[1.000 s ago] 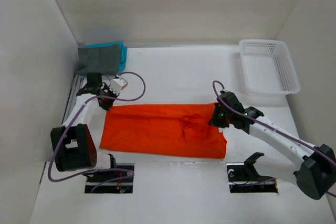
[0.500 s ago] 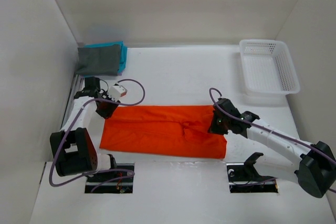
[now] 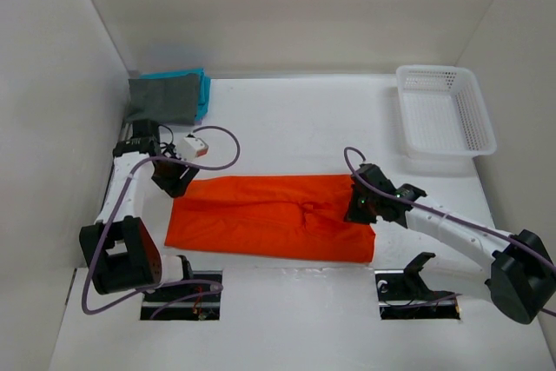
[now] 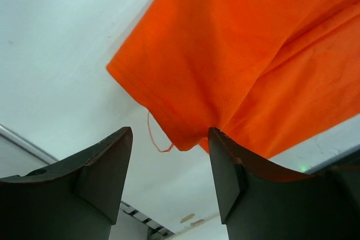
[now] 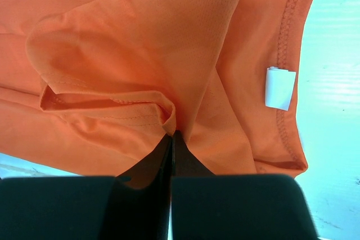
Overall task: Fold and stack the t-shirts
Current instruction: Grap the side of the flattened tshirt furthest away from the robot with both arms
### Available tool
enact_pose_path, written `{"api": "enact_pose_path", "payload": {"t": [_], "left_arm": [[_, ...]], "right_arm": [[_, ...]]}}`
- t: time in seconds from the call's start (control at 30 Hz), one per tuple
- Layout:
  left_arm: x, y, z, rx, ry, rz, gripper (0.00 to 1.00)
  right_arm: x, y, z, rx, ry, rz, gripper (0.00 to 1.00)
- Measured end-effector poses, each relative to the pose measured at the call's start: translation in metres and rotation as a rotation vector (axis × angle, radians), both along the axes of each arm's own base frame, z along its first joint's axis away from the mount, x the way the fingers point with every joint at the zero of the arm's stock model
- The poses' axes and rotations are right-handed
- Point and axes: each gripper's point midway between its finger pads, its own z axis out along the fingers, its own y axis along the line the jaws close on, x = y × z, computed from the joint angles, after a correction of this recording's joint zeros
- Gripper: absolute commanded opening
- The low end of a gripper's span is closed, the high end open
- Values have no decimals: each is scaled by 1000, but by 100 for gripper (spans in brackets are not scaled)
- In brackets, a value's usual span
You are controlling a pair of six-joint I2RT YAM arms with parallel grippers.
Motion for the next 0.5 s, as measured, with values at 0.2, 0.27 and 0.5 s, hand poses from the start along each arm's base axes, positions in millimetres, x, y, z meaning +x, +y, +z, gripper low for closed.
{"api": "enact_pose_path", "payload": {"t": [0.2, 0.27, 0.5], "left_arm": [[-2, 19, -13, 165, 11, -82, 58], [-18, 29, -27, 241, 71, -124, 59], [-22, 38, -36, 347, 92, -183, 85]], "right_arm": [[-1, -1, -3, -2, 4, 0, 2], [-1, -1, -3, -2, 4, 0, 3], [-1, -1, -3, -3, 4, 1, 3]]}}
